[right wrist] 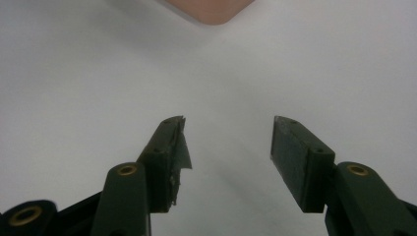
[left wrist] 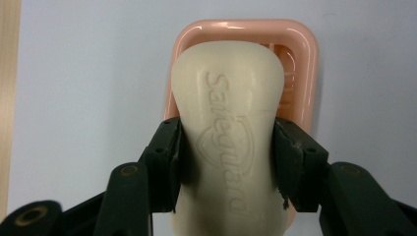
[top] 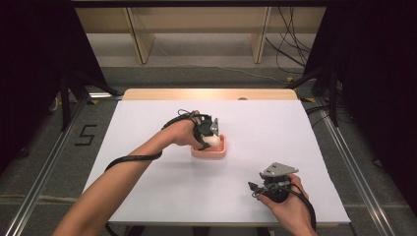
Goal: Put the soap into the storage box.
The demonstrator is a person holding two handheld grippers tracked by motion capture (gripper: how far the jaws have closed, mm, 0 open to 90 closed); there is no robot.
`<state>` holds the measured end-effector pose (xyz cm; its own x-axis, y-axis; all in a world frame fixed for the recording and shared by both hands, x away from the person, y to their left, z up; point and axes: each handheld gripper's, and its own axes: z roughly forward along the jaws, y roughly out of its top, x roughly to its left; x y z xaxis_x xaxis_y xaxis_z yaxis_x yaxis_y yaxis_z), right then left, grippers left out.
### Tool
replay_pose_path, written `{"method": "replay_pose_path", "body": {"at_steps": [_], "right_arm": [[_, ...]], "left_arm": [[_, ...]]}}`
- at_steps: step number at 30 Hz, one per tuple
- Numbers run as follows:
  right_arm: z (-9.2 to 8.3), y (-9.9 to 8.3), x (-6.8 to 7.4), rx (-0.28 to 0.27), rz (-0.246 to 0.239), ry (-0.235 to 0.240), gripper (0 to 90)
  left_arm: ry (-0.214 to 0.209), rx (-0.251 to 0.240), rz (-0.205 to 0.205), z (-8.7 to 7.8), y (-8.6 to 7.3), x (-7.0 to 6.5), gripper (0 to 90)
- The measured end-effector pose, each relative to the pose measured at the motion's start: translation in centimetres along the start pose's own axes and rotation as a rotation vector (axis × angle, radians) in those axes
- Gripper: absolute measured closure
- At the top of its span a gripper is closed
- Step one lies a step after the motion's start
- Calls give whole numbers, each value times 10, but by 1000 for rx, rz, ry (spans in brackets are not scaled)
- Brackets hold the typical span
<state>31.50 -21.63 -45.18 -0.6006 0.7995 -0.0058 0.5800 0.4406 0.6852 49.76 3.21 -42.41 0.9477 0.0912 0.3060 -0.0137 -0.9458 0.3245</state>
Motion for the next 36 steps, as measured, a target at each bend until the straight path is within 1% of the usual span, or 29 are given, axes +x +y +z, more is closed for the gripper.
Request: {"method": "replay_pose_path", "body": {"at_steps": [1, 2, 3, 5, 6, 7, 9, 11, 14, 15, 16, 20, 21, 25, 26, 27, 28, 31, 34, 35, 36], "right_arm": [[0, 0, 0, 1, -5, 0, 474], [1, -1, -1, -2, -21, -3, 473], [0, 0, -1, 4, -7, -1, 473], [0, 0, -1, 4, -9, 1, 473], [1, -1, -2, -3, -26, -2, 473], [1, -1, -1, 0, -21, 0, 473], [1, -1, -2, -3, -26, 1, 473], [1, 0, -1, 0, -17, 0, 473], [1, 0, -1, -3, -25, 1, 473], [1, 0, -1, 1, -19, 1, 473], [1, 0, -1, -3, -27, 1, 473], [1, 0, -1, 2, -16, 1, 472], [1, 0, -1, -2, -25, 1, 473], [2, 0, -1, -3, -28, 1, 473], [2, 0, -2, -8, -46, 4, 473], [2, 0, -2, -7, -44, 5, 472], [1, 0, -1, -2, -21, 0, 472], [2, -1, -2, -2, -30, 3, 472], [2, 0, -1, 2, -27, 4, 472], [2, 0, -2, -2, -41, 4, 471], [2, 0, -1, -3, -37, 6, 471]], "left_arm": [[-1, 1, 1, 1, 0, 0, 489], [-3, 3, 0, 1, 0, 0, 489], [-3, 2, -1, 2, 0, 0, 489], [-4, 7, 4, 3, 0, 1, 489], [0, 1, 1, 4, 0, 1, 489], [-3, 2, -1, 4, 0, 1, 489], [-4, 4, 0, 5, 0, 1, 489], [-6, 1, -5, 6, 0, 2, 489], [-8, 0, -5, 7, 0, 3, 489], [-10, 3, -3, 7, 0, 3, 489], [-10, 4, -2, 8, 1, 3, 489], [-10, -2, -2, 10, 2, 2, 489], [-11, -3, -4, 10, 2, 2, 489], [-12, 0, 1, 13, 4, 2, 489], [-13, -1, -2, 13, 4, 2, 489], [-15, 0, 0, 14, 4, 2, 488], [-17, 1, 1, 14, 4, 2, 489], [-18, 0, -1, 16, 4, 2, 489], [-21, 3, -5, 17, 4, 2, 488], [-22, 2, -6, 17, 4, 3, 489], [-24, 0, -10, 18, 4, 3, 488]]}}
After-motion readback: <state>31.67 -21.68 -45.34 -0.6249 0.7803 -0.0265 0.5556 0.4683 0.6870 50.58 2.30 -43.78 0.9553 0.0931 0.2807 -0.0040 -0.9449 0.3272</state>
